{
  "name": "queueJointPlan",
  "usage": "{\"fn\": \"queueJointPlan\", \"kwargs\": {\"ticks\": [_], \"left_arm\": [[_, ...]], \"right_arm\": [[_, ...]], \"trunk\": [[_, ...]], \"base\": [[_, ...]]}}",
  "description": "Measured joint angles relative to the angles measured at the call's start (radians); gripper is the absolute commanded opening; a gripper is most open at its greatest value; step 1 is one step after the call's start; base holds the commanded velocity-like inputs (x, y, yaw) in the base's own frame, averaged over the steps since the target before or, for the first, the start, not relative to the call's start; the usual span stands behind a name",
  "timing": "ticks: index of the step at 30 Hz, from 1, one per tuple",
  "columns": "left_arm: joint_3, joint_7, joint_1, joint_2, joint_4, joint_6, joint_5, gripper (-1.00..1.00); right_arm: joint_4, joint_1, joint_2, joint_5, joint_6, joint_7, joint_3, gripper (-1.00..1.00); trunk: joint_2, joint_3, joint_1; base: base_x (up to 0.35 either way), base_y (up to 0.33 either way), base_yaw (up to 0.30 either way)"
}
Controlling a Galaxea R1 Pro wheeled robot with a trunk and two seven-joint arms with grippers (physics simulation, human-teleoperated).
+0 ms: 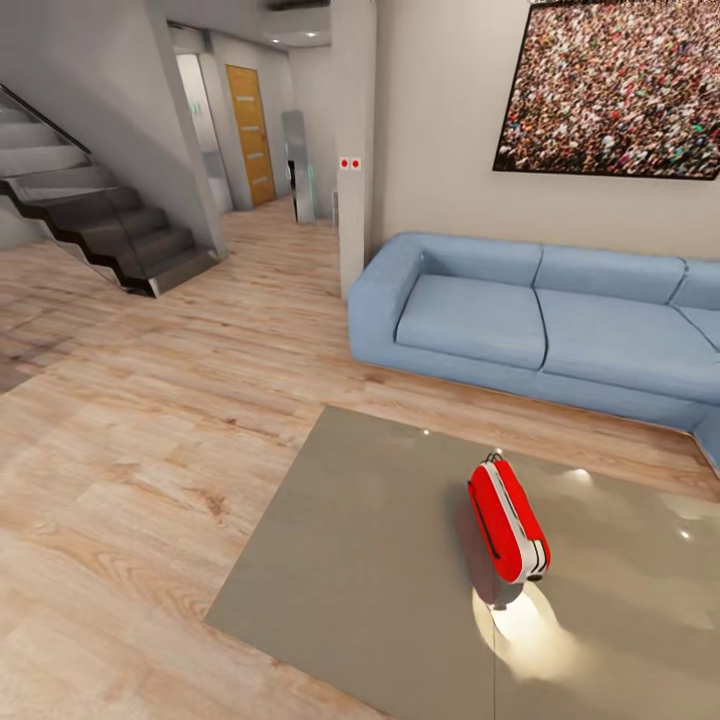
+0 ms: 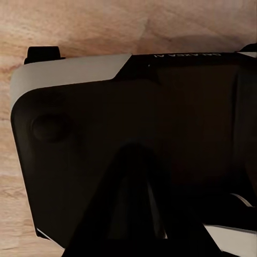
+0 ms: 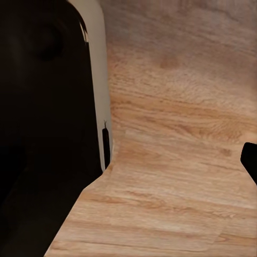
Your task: Turn on the radio receiver that's on the table in the living room.
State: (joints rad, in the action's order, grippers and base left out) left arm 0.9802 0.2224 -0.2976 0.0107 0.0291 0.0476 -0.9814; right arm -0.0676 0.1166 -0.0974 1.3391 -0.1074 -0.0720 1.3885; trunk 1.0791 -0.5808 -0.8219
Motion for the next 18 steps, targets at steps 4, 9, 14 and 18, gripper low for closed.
{"fn": "queueJointPlan", "kwargs": {"ticks": [4, 9, 14, 18], "left_arm": [[0.0, 0.0, 0.0, 0.0, 0.0, 0.0, 0.0, -1.0], [0.0, 0.0, 0.0, 0.0, 0.0, 0.0, 0.0, -1.0], [0.0, 0.0, 0.0, 0.0, 0.0, 0.0, 0.0, -1.0], [0.0, 0.0, 0.0, 0.0, 0.0, 0.0, 0.0, -1.0]], "right_arm": [[0.0, 0.0, 0.001, 0.0, 0.0, 0.0, 0.0, 1.0], [-0.001, 0.0, 0.001, 0.0, 0.0, 0.0, 0.0, 1.0], [0.0, 0.0, 0.001, 0.001, 0.001, 0.0, 0.0, 1.0], [0.0, 0.0, 0.001, 0.001, 0.001, 0.0, 0.0, 1.0]], "trunk": [[0.0, 0.006, 0.0], [0.0, 0.014, 0.0], [0.0, 0.022, 0.0], [0.0, 0.028, 0.0]], "base": [[0.0, 0.0, 0.0], [0.0, 0.0, 0.0], [0.0, 0.0, 0.0], [0.0, 0.0, 0.0]]}}
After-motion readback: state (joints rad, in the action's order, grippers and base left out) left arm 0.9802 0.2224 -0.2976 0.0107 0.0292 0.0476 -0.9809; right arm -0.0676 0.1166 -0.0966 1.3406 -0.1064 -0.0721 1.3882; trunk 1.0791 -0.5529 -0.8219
